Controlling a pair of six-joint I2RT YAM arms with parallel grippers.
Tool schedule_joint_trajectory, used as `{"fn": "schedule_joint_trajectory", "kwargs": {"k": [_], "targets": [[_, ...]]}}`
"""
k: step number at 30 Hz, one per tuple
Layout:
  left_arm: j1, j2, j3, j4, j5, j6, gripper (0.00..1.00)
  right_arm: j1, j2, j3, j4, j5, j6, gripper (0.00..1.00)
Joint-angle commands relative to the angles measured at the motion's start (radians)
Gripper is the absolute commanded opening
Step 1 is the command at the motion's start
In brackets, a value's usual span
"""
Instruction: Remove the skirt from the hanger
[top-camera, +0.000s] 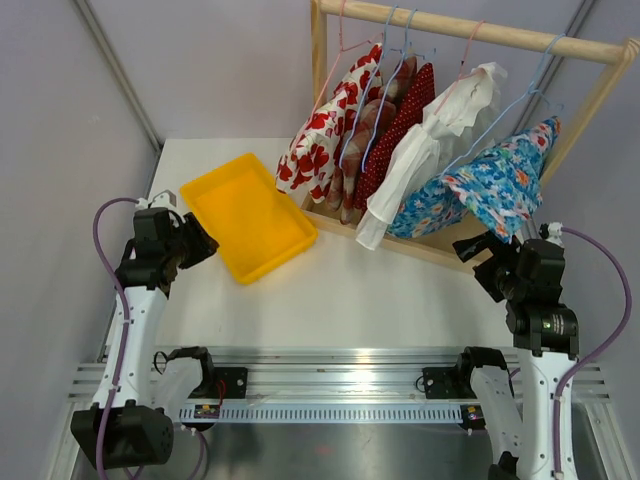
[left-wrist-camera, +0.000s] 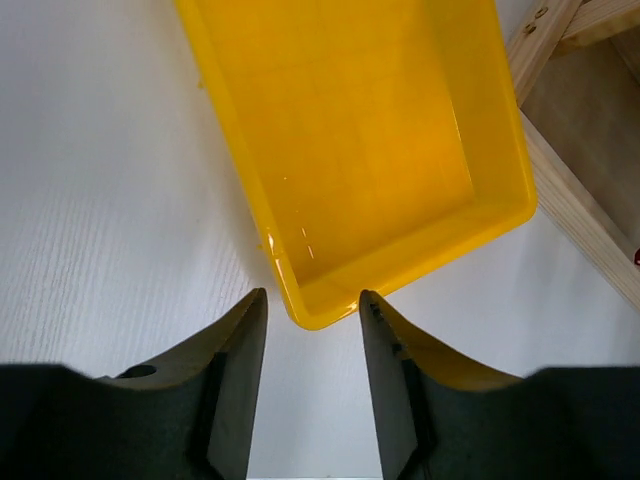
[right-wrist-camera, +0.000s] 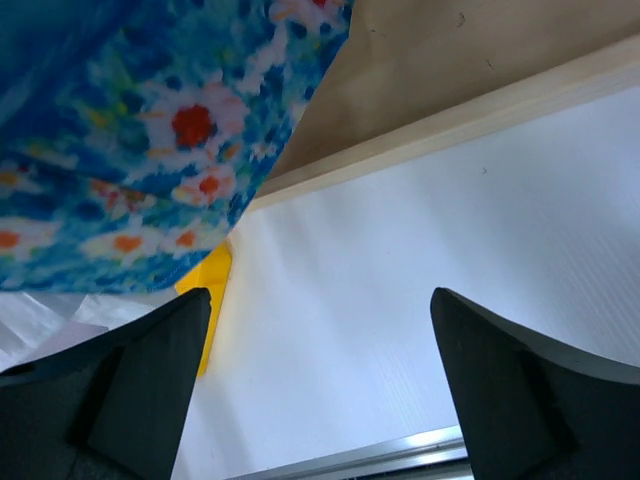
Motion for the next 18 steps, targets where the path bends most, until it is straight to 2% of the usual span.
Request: {"fn": "schedule_joint_trajectory", "kwargs": {"k": [1, 2, 5, 8, 12, 16, 18], "targets": [[-0.006, -0.002, 0.012, 0.0, -0.005, 0.019, 0.51, 0.005, -0.046, 0.01, -0.101, -0.015, 0.003, 0.99], [-0.006, 0.001, 0.012, 0.0, -0.002, 0.02, 0.57, 0.005, -0.058, -0.002, -0.1, -0.072, 0.007, 0.99], [-0.006, 0.012, 0.014, 0.002, -0.004, 0.022, 0.61, 0.005, -0.14, -0.078, -0.124, -0.142, 0.041, 0.99], [-0.006, 0.019, 0.017, 0.002, 0.0, 0.022, 0.61, 0.005, -0.305, -0.152, -0.176, -0.192, 0.052, 0.99], [-0.006, 0.023, 0.017, 0.005, 0.006, 0.023, 0.62, 0.005, -0.434, -0.129, -0.221, -0.212, 0.069, 0.99], [-0.006, 0.027, 0.017, 0.005, 0.007, 0.022, 0.62, 0.005, -0.401, -0.025, -0.088, -0.184, 0.066, 0.99], [-0.006, 0.03, 0.014, 0.008, 0.019, 0.025, 0.62, 0.005, -0.294, 0.073, -0.016, -0.161, 0.04, 1.0]]}}
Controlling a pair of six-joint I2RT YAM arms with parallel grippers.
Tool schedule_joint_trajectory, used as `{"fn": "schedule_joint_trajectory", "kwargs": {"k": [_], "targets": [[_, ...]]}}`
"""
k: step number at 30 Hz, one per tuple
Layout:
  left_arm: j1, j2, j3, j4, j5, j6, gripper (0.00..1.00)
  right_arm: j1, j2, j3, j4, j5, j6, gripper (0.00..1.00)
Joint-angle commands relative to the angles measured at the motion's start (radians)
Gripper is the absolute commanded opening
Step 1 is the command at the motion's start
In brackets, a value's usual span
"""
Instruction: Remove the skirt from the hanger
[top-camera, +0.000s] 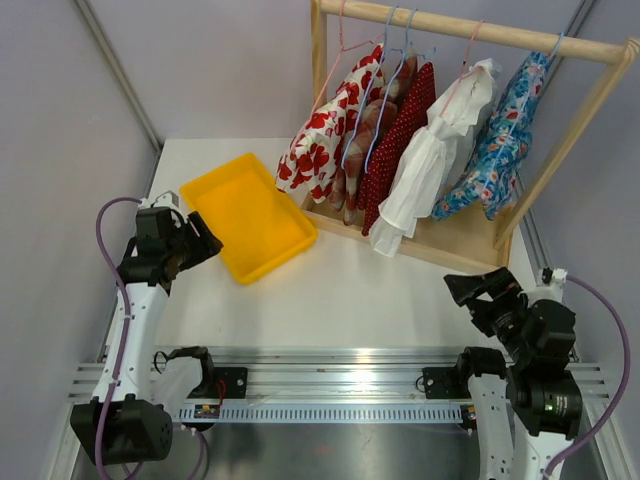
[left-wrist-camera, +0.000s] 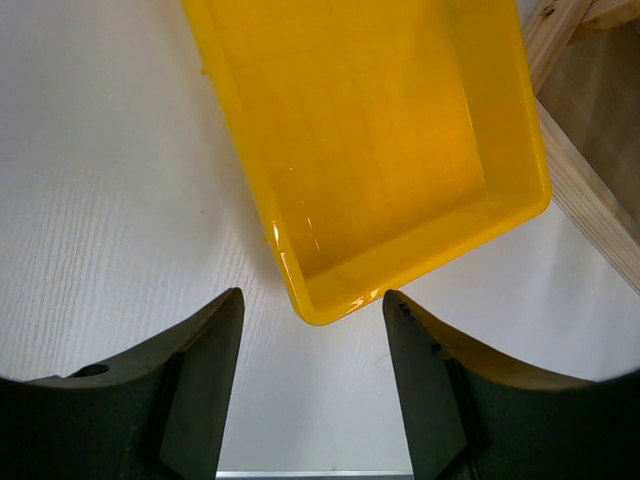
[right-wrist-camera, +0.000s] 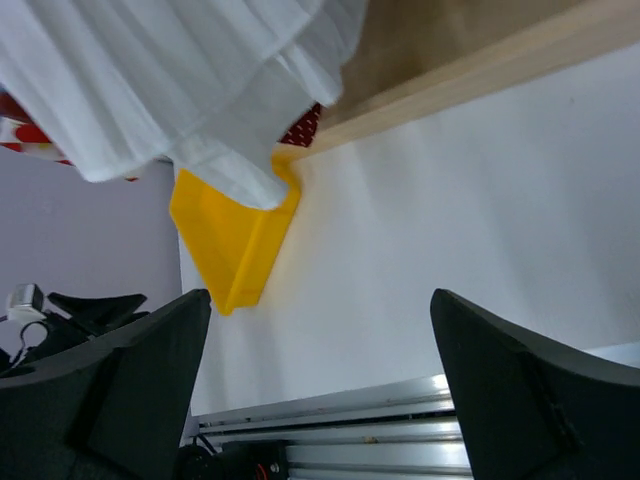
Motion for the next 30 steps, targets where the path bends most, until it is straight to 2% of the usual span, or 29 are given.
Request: {"fn": "schedule_joint_trajectory", "kwargs": {"k": [1, 5, 7, 11, 17, 23, 30], "targets": [[-0.004, 0.008, 0.014, 0.025, 0.027, 0.015, 0.62, 0.005, 0.149, 0.156, 0.237, 0.025, -0.048, 0.99], [-0.007, 0.022, 0.014, 0.023, 0.041, 0.018, 0.62, 0.005, 0.425, 0.412, 0.372, 0.078, -0.139, 0.99], [-0.01, 0.029, 0.015, 0.022, 0.041, 0.018, 0.62, 0.005, 0.513, 0.496, 0.417, 0.103, -0.176, 0.99], [-0.025, 0.026, 0.016, 0.019, 0.039, 0.018, 0.62, 0.005, 0.741, 0.743, 0.457, 0.209, -0.266, 0.99], [-0.039, 0.019, 0.015, 0.019, 0.033, 0.02, 0.62, 0.005, 0.977, 0.94, 0.5, 0.304, -0.354, 0.99], [-0.041, 0.009, 0.014, 0.017, 0.029, 0.018, 0.62, 0.005, 1.094, 0.989, 0.517, 0.333, -0.383, 0.99], [-0.041, 0.02, 0.012, 0.022, 0.041, 0.018, 0.63, 0.005, 1.101, 0.96, 0.531, 0.336, -0.394, 0.99]]}}
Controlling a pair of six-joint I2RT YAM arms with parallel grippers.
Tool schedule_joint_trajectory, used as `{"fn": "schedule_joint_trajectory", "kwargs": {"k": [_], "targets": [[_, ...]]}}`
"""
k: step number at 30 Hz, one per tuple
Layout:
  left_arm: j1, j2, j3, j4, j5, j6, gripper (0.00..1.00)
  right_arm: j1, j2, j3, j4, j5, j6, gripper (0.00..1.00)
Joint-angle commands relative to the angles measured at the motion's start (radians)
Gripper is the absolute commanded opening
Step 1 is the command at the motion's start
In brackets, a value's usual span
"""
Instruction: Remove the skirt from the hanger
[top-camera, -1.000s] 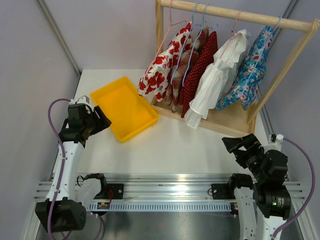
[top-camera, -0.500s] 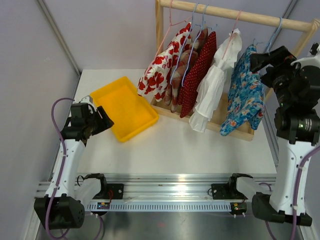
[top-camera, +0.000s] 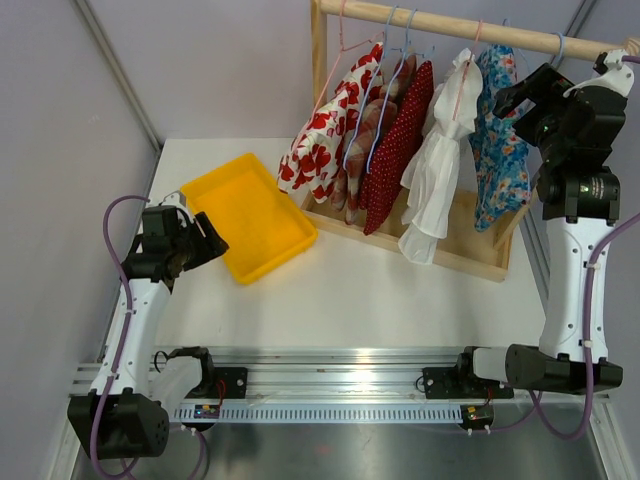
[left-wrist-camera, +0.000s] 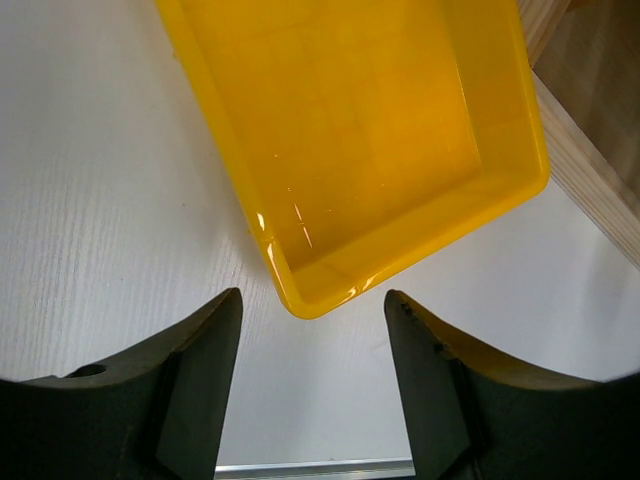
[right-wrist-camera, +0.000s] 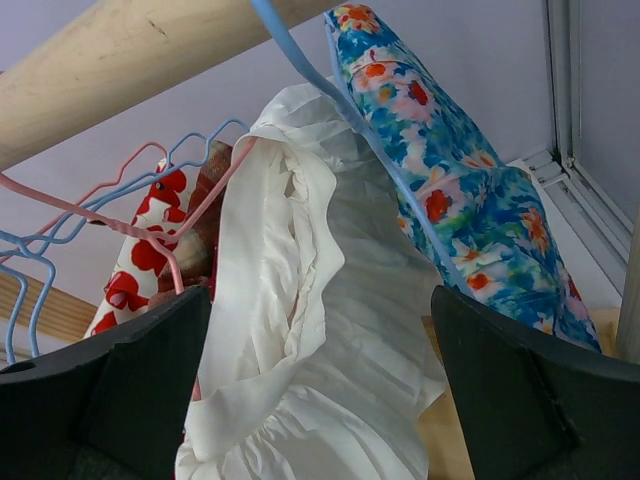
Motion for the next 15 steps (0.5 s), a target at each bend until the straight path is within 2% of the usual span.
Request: {"fn": "schedule_joint_trajectory", "kwargs": {"k": [1, 6, 9, 15], "targets": [[-0.005, -0.006, 0.012, 0.025, 0.029, 0.016, 0.63, 0.005, -0.031, 0.029, 0.041, 0.027, -0.036, 0.99], [-0.005, -0.004, 0.011, 0.023, 0.032, 0.016, 0.63, 0.005, -0.106, 0.038, 0.077, -0.017, -0.05, 1.0], [-0.006, -0.006, 0.012, 0.023, 0.03, 0.016, 0.63, 0.005, -0.127, 0.078, 0.062, 0.029, -0.077, 0.99], [-0.006, -0.006, 0.011, 0.021, 0.03, 0.014, 0.63, 0.005, -0.155, 0.053, 0.07, 0.081, -0.122, 0.99]]}}
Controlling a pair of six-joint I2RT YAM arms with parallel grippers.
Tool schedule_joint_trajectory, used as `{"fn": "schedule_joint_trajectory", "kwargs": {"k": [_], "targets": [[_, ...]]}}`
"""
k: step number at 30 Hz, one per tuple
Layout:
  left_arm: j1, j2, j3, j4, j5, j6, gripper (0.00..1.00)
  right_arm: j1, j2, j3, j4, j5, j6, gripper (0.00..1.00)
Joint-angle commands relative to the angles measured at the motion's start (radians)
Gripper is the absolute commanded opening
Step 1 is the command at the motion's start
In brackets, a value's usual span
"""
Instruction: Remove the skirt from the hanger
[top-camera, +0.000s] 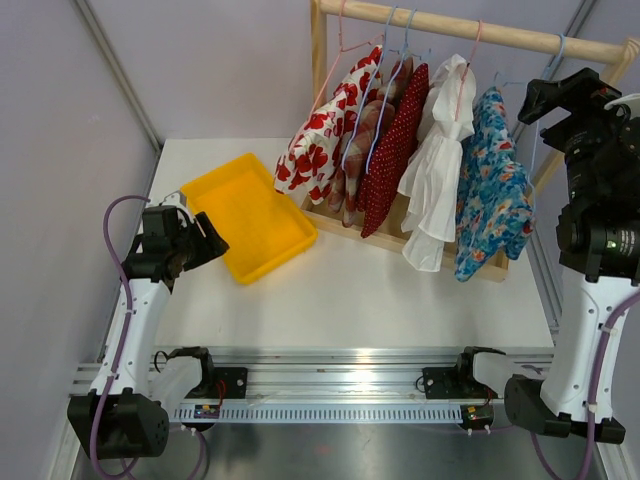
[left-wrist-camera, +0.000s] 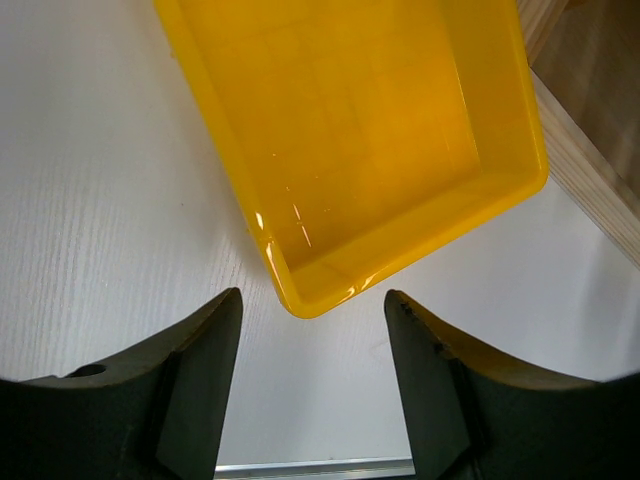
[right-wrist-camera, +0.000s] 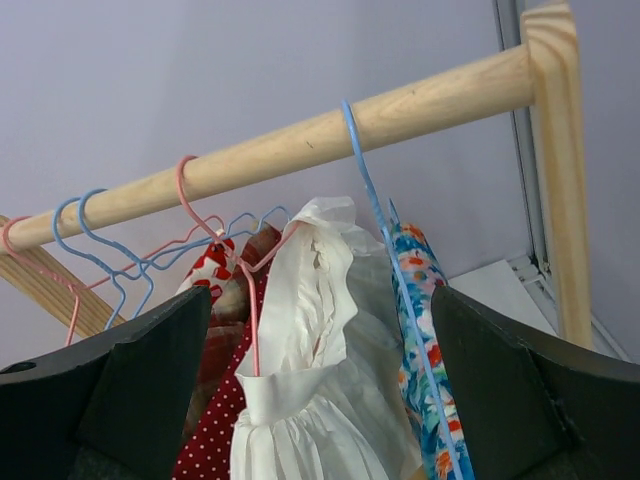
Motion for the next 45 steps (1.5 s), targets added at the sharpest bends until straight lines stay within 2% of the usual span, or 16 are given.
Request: {"fn": "schedule_joint_trajectory", "kwargs": {"k": [1, 10, 16, 17, 18, 19, 22, 25, 28, 31, 35, 36, 39, 40, 42, 45], "targets": [[-0.004, -0.006, 0.011, 0.021, 0.025, 0.014, 0.63, 0.004, 0.019, 0.025, 0.027, 0.043, -0.047, 1.0], [-0.012, -0.009, 0.012, 0.015, 0.007, 0.014, 0.63, 0.004, 0.107, -0.062, 0.047, 0.049, -0.033, 0.96], [-0.016, -0.01, 0.014, 0.012, -0.004, 0.014, 0.63, 0.004, 0.172, -0.099, 0.07, 0.061, -0.036, 0.78], [-0.016, -0.01, 0.012, 0.014, -0.006, 0.014, 0.63, 0.004, 0.18, -0.099, 0.07, 0.06, -0.037, 0.72], [-0.016, -0.009, 0.012, 0.012, -0.007, 0.014, 0.63, 0.004, 0.189, -0.09, 0.07, 0.061, -0.039, 0.4], [-0.016, -0.009, 0.014, 0.011, -0.007, 0.014, 0.63, 0.004, 0.197, -0.087, 0.067, 0.066, -0.036, 0.25], [-0.016, -0.009, 0.015, 0.011, -0.016, 0.011, 0.63, 0.004, 0.199, -0.065, 0.067, 0.077, -0.03, 0.0], [-0.016, -0.007, 0.028, 0.012, -0.043, 0.019, 0.63, 0.004, 0.191, -0.027, 0.063, 0.072, -0.03, 0.0], [-0.033, -0.019, 0.095, 0.012, -0.173, -0.003, 0.69, 0.004, 0.183, 0.033, 0.03, 0.048, -0.011, 0.0], [-0.129, -0.016, 0.244, 0.034, -0.266, -0.007, 0.71, 0.004, 0.168, 0.067, 0.018, 0.002, 0.018, 0.0], [-0.298, 0.1, 0.558, 0.028, -0.299, 0.163, 0.71, 0.004, 0.138, 0.097, -0.02, -0.015, 0.041, 0.0], [-0.315, 0.135, 0.727, 0.002, -0.276, 0.18, 0.73, 0.004, 0.125, 0.09, -0.034, -0.024, 0.051, 0.0], [-0.348, 0.286, 0.954, -0.083, -0.048, 0.192, 0.82, 0.004, 0.062, 0.035, -0.046, -0.049, 0.071, 0.0], [-0.389, 0.338, 1.045, -0.084, -0.002, 0.171, 0.96, 0.004, 0.021, 0.015, -0.045, -0.055, 0.075, 0.0], [-0.506, 0.369, 1.092, -0.032, 0.097, 0.161, 0.98, 0.004, -0.036, -0.042, -0.052, -0.092, 0.099, 0.0], [-0.735, 0.393, 1.089, 0.069, 0.074, 0.206, 0.99, 0.004, -0.102, -0.102, -0.077, -0.147, 0.136, 0.0]]}}
